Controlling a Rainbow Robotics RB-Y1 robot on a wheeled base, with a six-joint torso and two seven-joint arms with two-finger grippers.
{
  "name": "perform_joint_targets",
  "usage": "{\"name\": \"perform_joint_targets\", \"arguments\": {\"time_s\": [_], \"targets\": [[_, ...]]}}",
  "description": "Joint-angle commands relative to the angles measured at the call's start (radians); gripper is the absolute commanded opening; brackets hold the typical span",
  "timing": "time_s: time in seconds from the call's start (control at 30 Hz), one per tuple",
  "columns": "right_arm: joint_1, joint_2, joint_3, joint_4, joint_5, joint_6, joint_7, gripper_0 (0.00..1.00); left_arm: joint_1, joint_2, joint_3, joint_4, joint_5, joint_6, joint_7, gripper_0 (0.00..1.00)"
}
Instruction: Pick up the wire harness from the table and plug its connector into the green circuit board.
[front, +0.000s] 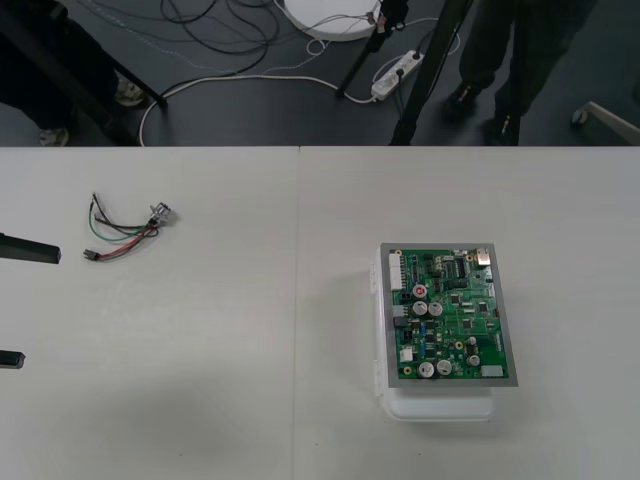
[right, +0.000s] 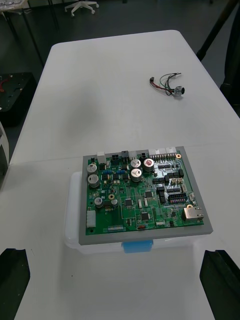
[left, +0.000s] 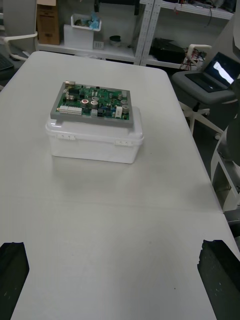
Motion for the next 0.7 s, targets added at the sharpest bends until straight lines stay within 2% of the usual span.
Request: {"name": "perform_joint_targets", "arguments": {"time_s": [0.03,0.7], "targets": [[0.019,-0.046,-0.040,-0.013,-0.013,-0.009,0.001,1.00,0.022,0.046,0.030,-0.021,0.009,-0.044,0.065,1.00],[0.019,-0.046,-0.040,-0.013,-0.013,-0.009,0.001,1.00,0.022,0.046,0.030,-0.021,0.009,-0.044,0.065,1.00]]}}
